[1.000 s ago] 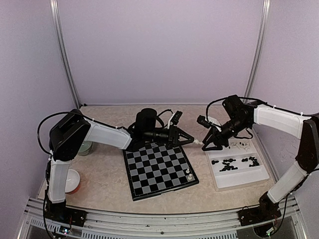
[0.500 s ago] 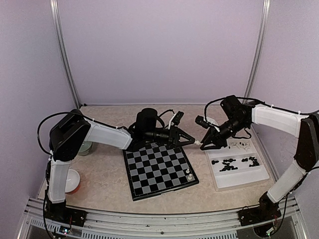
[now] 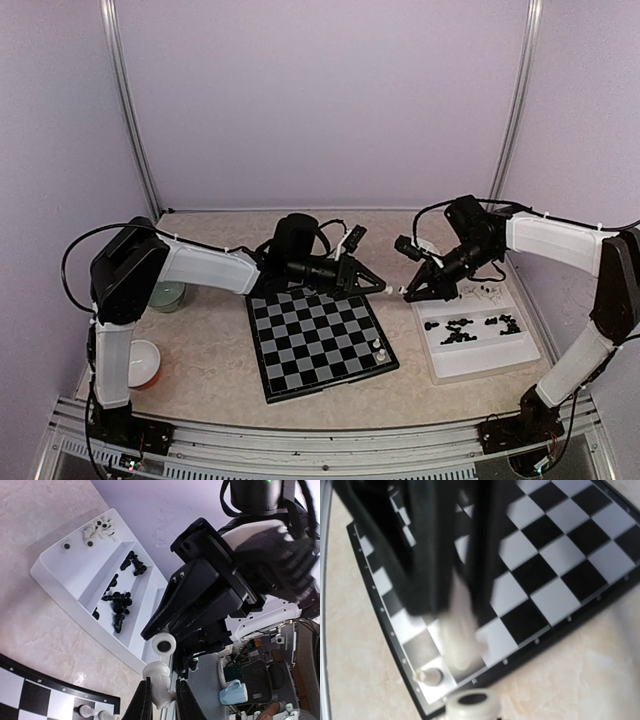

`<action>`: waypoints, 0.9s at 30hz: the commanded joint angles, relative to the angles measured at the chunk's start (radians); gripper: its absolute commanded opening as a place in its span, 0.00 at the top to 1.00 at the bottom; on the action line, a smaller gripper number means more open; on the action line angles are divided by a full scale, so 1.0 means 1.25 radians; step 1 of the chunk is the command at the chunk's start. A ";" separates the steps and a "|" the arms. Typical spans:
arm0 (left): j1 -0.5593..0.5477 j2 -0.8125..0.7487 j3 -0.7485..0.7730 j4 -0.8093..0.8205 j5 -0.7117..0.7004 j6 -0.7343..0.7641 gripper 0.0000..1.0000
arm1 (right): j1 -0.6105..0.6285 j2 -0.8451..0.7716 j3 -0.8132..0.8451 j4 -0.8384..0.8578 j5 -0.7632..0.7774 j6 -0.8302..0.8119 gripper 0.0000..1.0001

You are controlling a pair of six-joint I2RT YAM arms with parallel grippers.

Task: Set up the chess pieces on the board
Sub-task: Pick up the knight from the chess pile, then place the knight at g1.

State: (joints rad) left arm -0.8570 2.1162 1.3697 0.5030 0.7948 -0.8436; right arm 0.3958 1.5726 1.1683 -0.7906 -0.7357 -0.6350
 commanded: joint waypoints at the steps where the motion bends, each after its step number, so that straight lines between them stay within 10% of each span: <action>1: 0.002 -0.116 0.011 -0.283 -0.105 0.201 1.00 | -0.043 -0.025 -0.049 0.026 -0.001 0.005 1.00; 10: -0.107 -0.273 0.010 -0.747 -0.430 0.441 1.00 | -0.097 -0.049 -0.128 0.138 -0.016 0.038 0.99; 27: -0.283 -0.083 0.211 -0.971 -0.677 0.530 1.00 | -0.118 -0.069 -0.170 0.187 0.004 0.044 0.98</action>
State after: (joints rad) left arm -1.1980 1.9484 1.5780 -0.6380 0.0284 -0.2314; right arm 0.2642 1.5219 0.9688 -0.5758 -0.7387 -0.5831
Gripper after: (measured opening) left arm 0.138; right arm 0.074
